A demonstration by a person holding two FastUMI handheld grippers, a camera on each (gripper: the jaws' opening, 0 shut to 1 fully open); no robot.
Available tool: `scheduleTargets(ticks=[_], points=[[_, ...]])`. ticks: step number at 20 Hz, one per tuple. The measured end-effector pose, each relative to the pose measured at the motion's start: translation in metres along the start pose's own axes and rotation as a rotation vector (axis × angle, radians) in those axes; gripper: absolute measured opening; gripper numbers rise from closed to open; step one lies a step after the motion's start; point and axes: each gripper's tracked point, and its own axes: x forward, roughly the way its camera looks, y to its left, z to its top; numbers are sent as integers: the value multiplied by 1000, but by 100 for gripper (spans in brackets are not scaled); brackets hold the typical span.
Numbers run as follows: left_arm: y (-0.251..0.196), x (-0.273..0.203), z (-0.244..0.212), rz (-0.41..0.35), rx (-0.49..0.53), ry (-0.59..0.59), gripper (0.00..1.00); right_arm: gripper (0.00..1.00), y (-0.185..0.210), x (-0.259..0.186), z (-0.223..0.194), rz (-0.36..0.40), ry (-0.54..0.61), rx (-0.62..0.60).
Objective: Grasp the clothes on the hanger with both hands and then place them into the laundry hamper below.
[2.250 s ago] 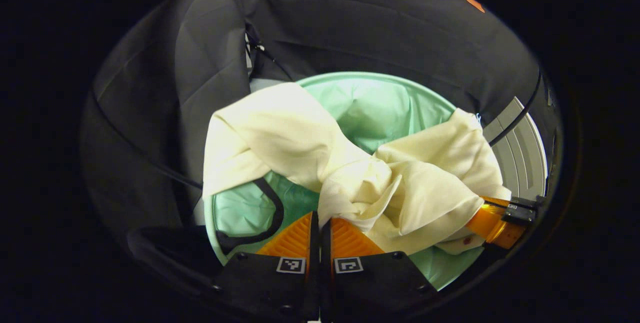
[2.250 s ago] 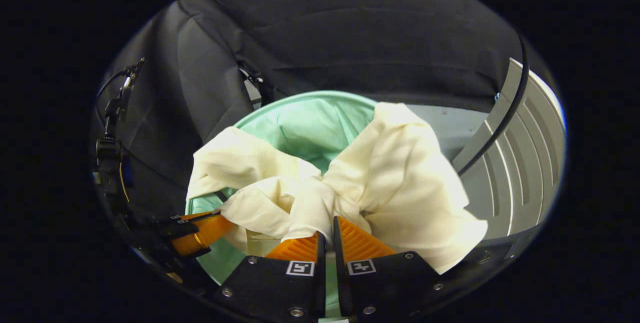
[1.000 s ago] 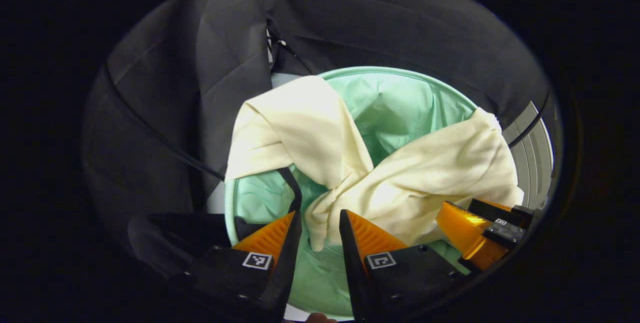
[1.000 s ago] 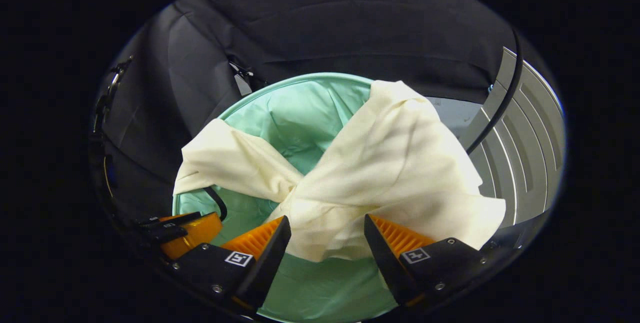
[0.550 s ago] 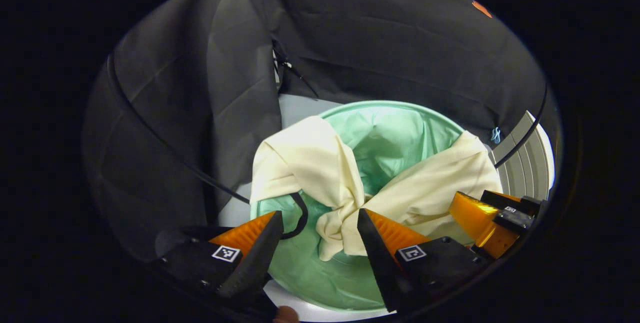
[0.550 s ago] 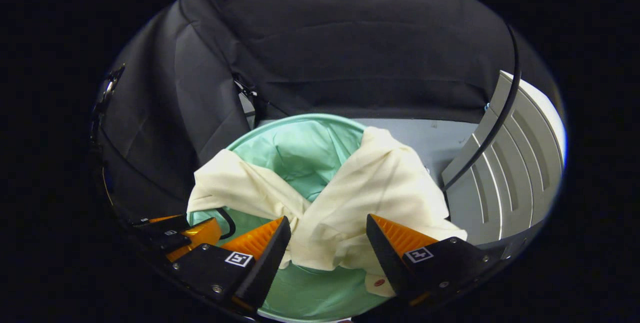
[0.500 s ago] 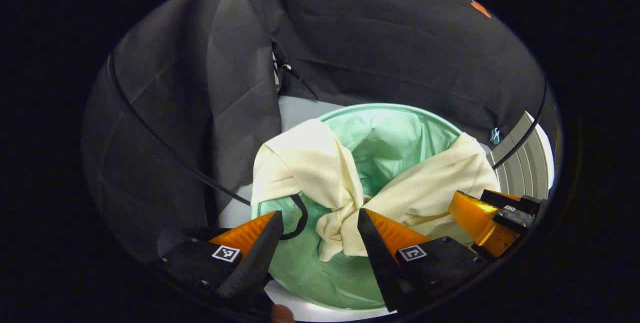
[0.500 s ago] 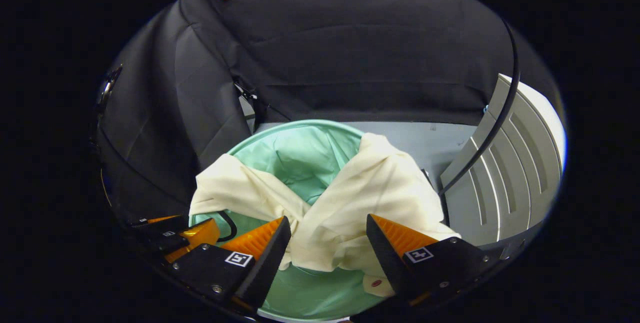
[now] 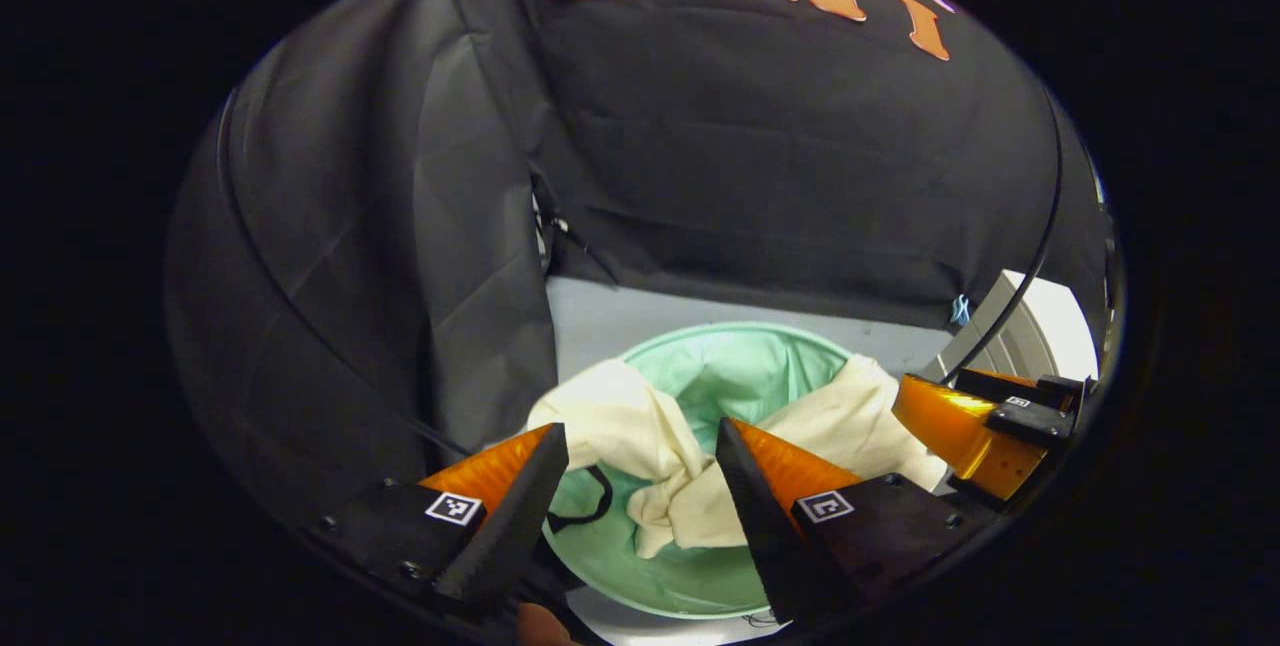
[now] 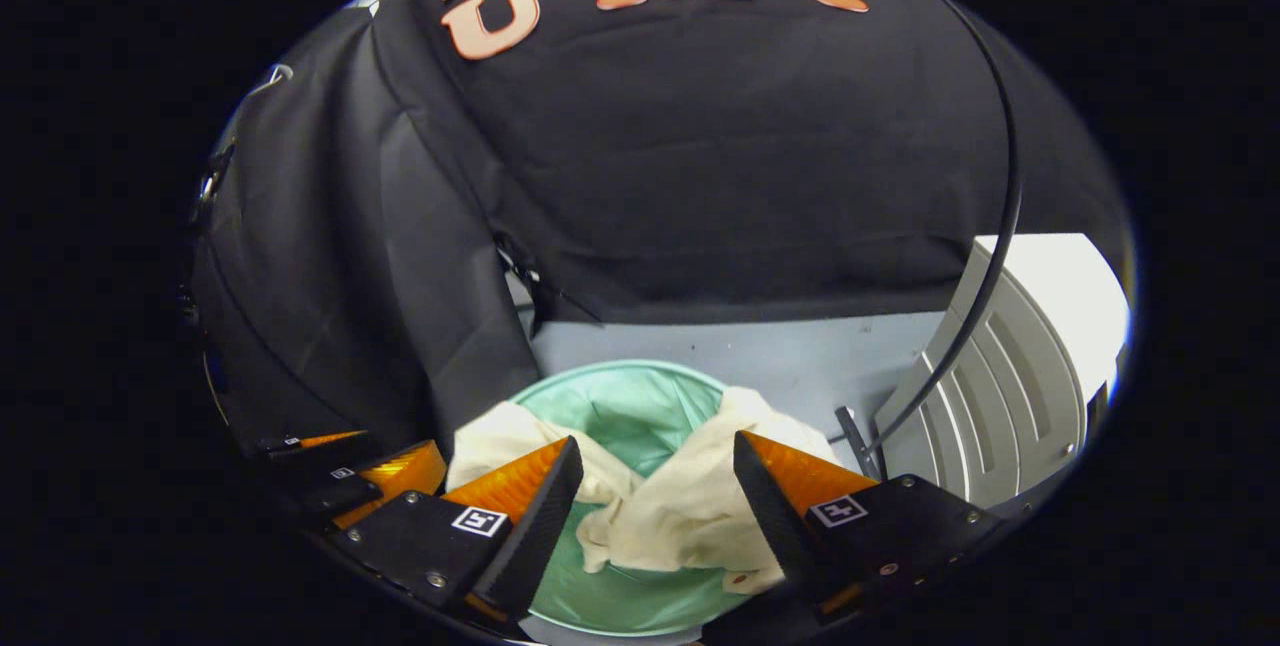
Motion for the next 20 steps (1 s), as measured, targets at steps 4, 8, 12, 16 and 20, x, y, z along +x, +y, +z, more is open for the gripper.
scheduleTargets(ticks=[4,8,12,16,20], points=[[-9,-36,54,-66,-39,-114,98,94,-4,-41,50,-30,-78,-62],[-1,-73,104,-96,-71,-232,99,94,-1,-80,93,-42,-158,-84],[3,-105,145,-127,-88,-323,98,94,3,-111,122,-35,-232,-101],[13,-134,175,-143,-97,-402,98,94,9,-148,156,-21,-312,-108],[25,-166,212,-157,-87,-476,100,94,7,-185,204,-59,-406,-170]])
